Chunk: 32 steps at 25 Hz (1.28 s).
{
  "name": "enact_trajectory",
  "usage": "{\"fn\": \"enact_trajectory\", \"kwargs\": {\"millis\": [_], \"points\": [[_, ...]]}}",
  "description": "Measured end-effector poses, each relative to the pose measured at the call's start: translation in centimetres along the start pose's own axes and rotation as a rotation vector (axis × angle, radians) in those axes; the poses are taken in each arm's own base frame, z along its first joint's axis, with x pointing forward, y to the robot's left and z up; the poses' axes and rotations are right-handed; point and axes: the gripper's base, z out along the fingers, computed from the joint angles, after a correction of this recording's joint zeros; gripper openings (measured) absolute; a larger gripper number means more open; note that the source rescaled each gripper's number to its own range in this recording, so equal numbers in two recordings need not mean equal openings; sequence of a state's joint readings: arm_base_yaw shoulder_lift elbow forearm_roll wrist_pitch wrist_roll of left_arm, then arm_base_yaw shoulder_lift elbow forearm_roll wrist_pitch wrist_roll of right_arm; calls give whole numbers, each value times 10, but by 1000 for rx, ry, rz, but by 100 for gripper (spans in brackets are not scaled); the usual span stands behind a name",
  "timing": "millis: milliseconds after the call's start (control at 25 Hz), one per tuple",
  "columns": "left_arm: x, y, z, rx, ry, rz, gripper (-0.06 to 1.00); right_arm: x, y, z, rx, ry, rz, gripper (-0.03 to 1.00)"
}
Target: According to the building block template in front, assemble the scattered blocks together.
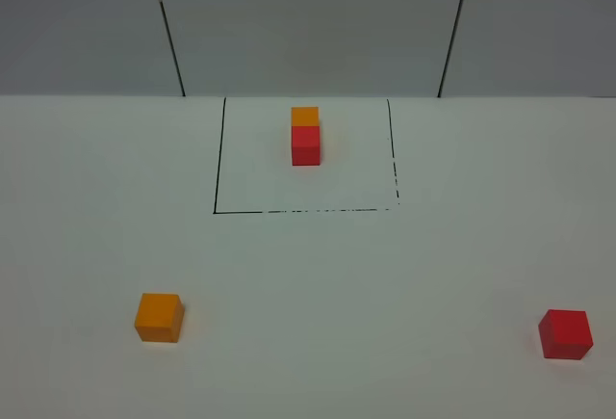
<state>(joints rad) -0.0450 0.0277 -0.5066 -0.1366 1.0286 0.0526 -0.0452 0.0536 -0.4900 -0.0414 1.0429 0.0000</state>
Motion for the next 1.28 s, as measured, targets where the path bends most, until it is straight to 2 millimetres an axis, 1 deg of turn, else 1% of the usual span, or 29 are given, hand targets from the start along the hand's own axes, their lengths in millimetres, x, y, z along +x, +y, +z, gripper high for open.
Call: {"fn": "enact_trajectory", "kwargs": {"millis": [80,240,320,400,520,760,880,1040,1160,1280], "points": [[-8,0,1,-1,-4,-2,96,0,0,0,0,0,0,73],[-34,0,1,-5,-19,-11,96,0,0,0,0,0,0,73],[-47,0,8,8,46,-47,96,0,0,0,0,0,0,73],[-59,-1,20,32,144,-91,96,0,0,0,0,0,0,73],[-78,0,47,43,284,-132,96,0,0,0,0,0,0,73],[-112,7,98,26,436,-179,96,0,0,0,0,0,0,73],[-127,10,126,31,487,-155,96,0,0,0,0,0,0,73],[-135,6,164,65,554,-127,96,0,0,0,0,0,0,73],[-135,2,190,75,596,-124,96,0,0,0,0,0,0,73],[-130,-3,214,69,675,-163,96,0,0,0,0,0,0,73]]}}
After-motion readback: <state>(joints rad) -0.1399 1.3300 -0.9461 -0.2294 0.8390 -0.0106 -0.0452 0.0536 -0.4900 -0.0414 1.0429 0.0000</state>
